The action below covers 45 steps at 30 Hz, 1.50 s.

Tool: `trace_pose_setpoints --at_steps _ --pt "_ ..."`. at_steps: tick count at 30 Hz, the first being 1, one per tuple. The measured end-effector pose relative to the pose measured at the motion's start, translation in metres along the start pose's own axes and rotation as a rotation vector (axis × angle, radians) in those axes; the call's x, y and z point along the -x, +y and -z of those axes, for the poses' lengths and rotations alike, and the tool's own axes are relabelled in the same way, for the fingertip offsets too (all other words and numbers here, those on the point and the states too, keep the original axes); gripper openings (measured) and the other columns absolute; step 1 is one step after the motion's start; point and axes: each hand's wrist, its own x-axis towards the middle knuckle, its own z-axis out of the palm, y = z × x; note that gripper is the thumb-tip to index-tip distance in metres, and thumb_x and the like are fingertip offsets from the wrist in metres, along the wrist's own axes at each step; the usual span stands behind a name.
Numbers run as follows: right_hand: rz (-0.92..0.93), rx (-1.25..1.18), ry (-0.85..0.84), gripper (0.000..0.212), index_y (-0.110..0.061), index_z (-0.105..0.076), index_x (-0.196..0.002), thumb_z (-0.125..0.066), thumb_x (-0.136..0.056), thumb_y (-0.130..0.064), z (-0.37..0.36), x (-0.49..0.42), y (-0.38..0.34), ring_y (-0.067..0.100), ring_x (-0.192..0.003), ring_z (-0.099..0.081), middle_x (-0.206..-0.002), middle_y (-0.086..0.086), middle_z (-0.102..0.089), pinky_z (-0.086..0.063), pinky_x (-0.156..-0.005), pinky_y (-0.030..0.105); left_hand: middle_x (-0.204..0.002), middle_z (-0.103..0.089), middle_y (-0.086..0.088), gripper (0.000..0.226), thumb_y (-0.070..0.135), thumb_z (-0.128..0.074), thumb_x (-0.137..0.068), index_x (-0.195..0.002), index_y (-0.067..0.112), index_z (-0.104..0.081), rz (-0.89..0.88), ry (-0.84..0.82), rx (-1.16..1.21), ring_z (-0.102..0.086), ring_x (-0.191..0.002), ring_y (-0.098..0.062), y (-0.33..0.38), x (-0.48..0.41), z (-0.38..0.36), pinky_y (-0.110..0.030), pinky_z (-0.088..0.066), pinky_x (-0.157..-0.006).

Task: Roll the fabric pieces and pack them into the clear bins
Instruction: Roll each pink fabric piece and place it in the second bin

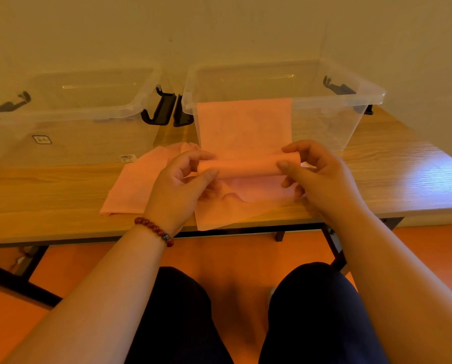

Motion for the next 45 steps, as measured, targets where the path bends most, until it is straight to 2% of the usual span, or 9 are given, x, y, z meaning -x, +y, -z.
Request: trace_pose_setpoints --at_steps 4,9,12,16,23,29,33,40,45 --pt "-0.022 -0.057 0.022 0.007 -0.026 -0.066 -0.094 -0.067 -0.089 -0.021 -0.0016 0.0003 0.0022 0.006 -0.072 -0.069 -0.082 -0.006 -0.070 -0.052 -0.057 0.018 -0.100 -0.066 0.008 0.018 0.014 -0.067 -0.086 -0.092 0.030 -0.066 -0.021 -0.001 -0.052 -0.067 -0.075 0.001 -0.0003 -0.0001 0.0016 -0.016 -0.054 -0.066" --pt "-0.027 -0.056 0.022 0.005 -0.022 -0.067 -0.095 -0.066 -0.090 -0.021 -0.0008 0.0021 0.0039 0.004 -0.063 -0.065 -0.081 -0.001 -0.071 -0.051 -0.057 0.016 -0.105 -0.066 0.010 0.027 0.007 -0.069 -0.084 -0.094 0.032 -0.066 -0.033 -0.040 -0.061 -0.065 -0.090 -0.004 -0.0015 0.0022 0.0035 -0.020 -0.056 -0.076" --pt "-0.020 -0.103 0.000 0.007 -0.020 -0.067 -0.096 -0.065 -0.090 -0.018 -0.0003 0.0032 0.0028 0.006 -0.069 -0.068 -0.087 0.002 -0.071 -0.052 -0.061 0.017 -0.100 -0.065 0.013 0.027 0.006 -0.067 -0.085 -0.092 0.033 -0.064 -0.053 -0.019 -0.086 -0.064 -0.083 0.002 -0.0003 0.0025 0.0029 -0.017 -0.055 -0.073" --pt "-0.044 -0.096 -0.069 0.027 -0.026 -0.066 -0.104 -0.073 -0.082 -0.012 0.0035 0.0041 0.0046 0.019 -0.087 -0.071 -0.099 0.001 -0.072 -0.055 -0.077 0.032 -0.103 -0.066 -0.005 0.022 0.007 -0.063 -0.088 -0.097 0.027 -0.062 -0.035 -0.005 -0.043 -0.068 -0.072 -0.002 -0.0002 0.0015 0.0020 -0.016 -0.054 -0.064" --pt "0.002 -0.087 -0.019 0.022 -0.034 -0.061 -0.104 -0.067 -0.089 -0.018 0.0015 0.0035 0.0030 0.016 -0.076 -0.070 -0.088 0.000 -0.069 -0.054 -0.065 0.030 -0.103 -0.066 -0.009 0.019 0.013 -0.064 -0.088 -0.098 0.029 -0.063 -0.035 -0.001 -0.017 -0.069 -0.076 -0.011 -0.0013 0.0014 0.0024 -0.020 -0.056 -0.066" --pt "0.022 -0.126 -0.036 0.019 -0.026 -0.064 -0.102 -0.067 -0.088 -0.014 0.0009 0.0043 0.0036 0.008 -0.075 -0.069 -0.091 0.000 -0.069 -0.055 -0.067 0.020 -0.105 -0.065 0.007 0.026 0.008 -0.068 -0.084 -0.096 0.031 -0.065 -0.046 -0.027 -0.055 -0.065 -0.081 0.003 -0.0013 0.0032 0.0042 -0.016 -0.055 -0.072" --pt "0.000 -0.100 -0.084 0.035 -0.027 -0.061 -0.108 -0.072 -0.082 -0.005 0.0027 0.0054 0.0032 0.005 -0.079 -0.069 -0.099 -0.004 -0.066 -0.056 -0.073 0.019 -0.098 -0.067 -0.001 0.022 0.011 -0.064 -0.088 -0.097 0.031 -0.063 -0.044 0.001 -0.066 -0.068 -0.073 -0.003 -0.0015 0.0016 0.0038 -0.016 -0.054 -0.066" --pt "-0.012 -0.064 -0.010 0.016 -0.023 -0.064 -0.099 -0.071 -0.085 -0.021 0.0024 0.0051 0.0043 0.008 -0.064 -0.062 -0.076 -0.006 -0.071 -0.052 -0.065 0.029 -0.085 -0.070 -0.006 0.016 0.016 -0.061 -0.090 -0.102 0.026 -0.059 -0.027 -0.003 -0.015 -0.067 -0.061 -0.013 0.0002 0.0029 0.0024 -0.017 -0.050 -0.053" --pt "0.041 -0.060 -0.021 0.021 -0.031 -0.059 -0.103 -0.067 -0.088 -0.019 0.0011 0.0054 0.0042 0.010 -0.064 -0.063 -0.081 -0.002 -0.068 -0.053 -0.062 0.028 -0.108 -0.067 -0.002 0.027 0.010 -0.070 -0.082 -0.100 0.029 -0.065 -0.049 -0.057 -0.026 -0.066 -0.087 -0.010 -0.0026 0.0023 0.0047 -0.018 -0.053 -0.069"
